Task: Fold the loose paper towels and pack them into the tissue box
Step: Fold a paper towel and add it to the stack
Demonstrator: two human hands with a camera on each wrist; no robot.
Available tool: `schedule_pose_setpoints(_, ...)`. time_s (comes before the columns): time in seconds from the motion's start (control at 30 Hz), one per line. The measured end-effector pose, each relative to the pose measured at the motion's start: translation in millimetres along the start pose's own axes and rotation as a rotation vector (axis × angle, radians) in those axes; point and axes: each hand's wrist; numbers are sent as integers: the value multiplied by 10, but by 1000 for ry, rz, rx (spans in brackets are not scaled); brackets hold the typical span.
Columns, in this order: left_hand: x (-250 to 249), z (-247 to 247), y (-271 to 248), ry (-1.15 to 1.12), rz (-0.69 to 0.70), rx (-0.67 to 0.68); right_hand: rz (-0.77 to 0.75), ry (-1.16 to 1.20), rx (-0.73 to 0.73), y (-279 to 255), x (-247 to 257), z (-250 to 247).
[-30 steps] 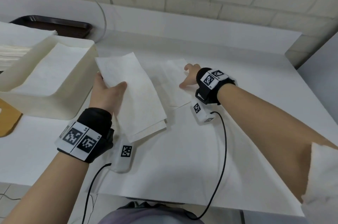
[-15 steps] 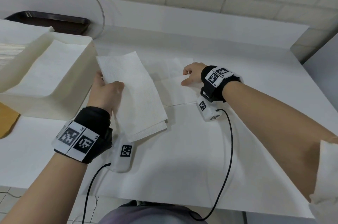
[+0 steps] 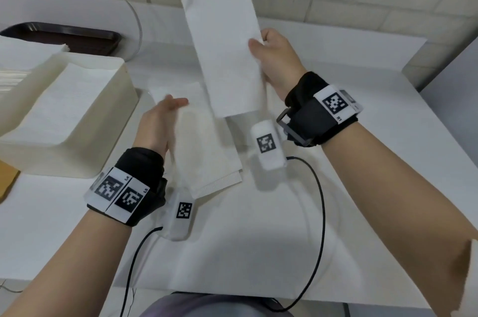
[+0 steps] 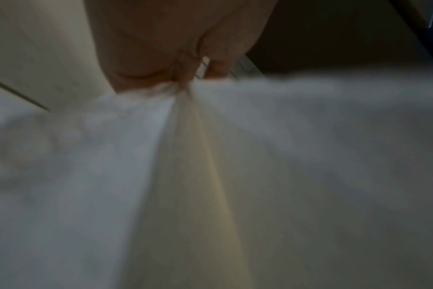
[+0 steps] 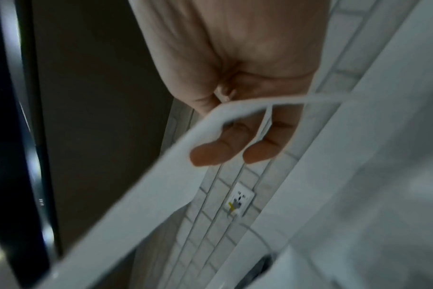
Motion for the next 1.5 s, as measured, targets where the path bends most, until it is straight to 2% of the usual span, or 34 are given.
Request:
schedule_pose_setpoints(0.1,-42,64,1,-122,5,16,83,-159,156,-190,-78,183)
schedule_pose_setpoints(0.2,-45,91,16,-49,111,-22,109,-372,300,-341,-216,248)
schedule_pose_setpoints(0.23,-28,74,15,-14,124,-39,129,-417,306,-331,-262,223)
schedule_pose_setpoints(0.3,18,25,19,30,114,-72,147,-522,210,-189,-345,113)
schedule_pose_setpoints(0.37,36,-20,-4,52,97,-92,208,-764,124,-3,-442,-19)
schedule_pose_setpoints(0.47,49,-71,-36,55,86,-91,353,-1150,150,97,-615,-172)
schedule_pose_setpoints(0.53,42,-94,-44,51,77,-80,318,-1236,165,105,-691,-211)
schedule_pose_setpoints(0.73,64,-111,-1,59,67,-64,386,-1167,262,182,-755,-127)
schedule_pose_setpoints(0.8,72,-103,13,55,63,-74,341,-1107,245,171,-775,-85)
schedule_pose_setpoints(0.87,78,-94,31,35,60,-88,248,-1006,167,184,-767,-86)
schedule_pose_setpoints(1.0,94,-77,97,12,52,-128,39,-517,-20,139,-450,-165)
schedule_pose_setpoints(1.1,88,-63,124,8,0,-125,30,-42,31,-61,-89,-148)
schedule_pose_setpoints(1.13,75,-45,125,4,-7,-103,37,40,78,-139,-6,-114)
schedule_pose_setpoints(1.23,11,29,93,-9,-7,-44,77,-8,175,-280,3,71)
schedule_pose_setpoints(1.37,-28,87,83,-83,9,-23,232,-289,350,-395,-216,360)
schedule_pose_setpoints(1.43,-40,92,63,-133,-17,-62,251,-387,355,-450,-307,397)
schedule_pose_setpoints(1.5,-52,82,12,-185,-17,-77,330,-313,342,-487,-379,420)
Point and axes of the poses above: each hand's wrist, its own y-axis towards the middle knuckle, its own z-axis out of the palm, x = y × z, and after that the axes turned 8 degrees about -x, right-handed
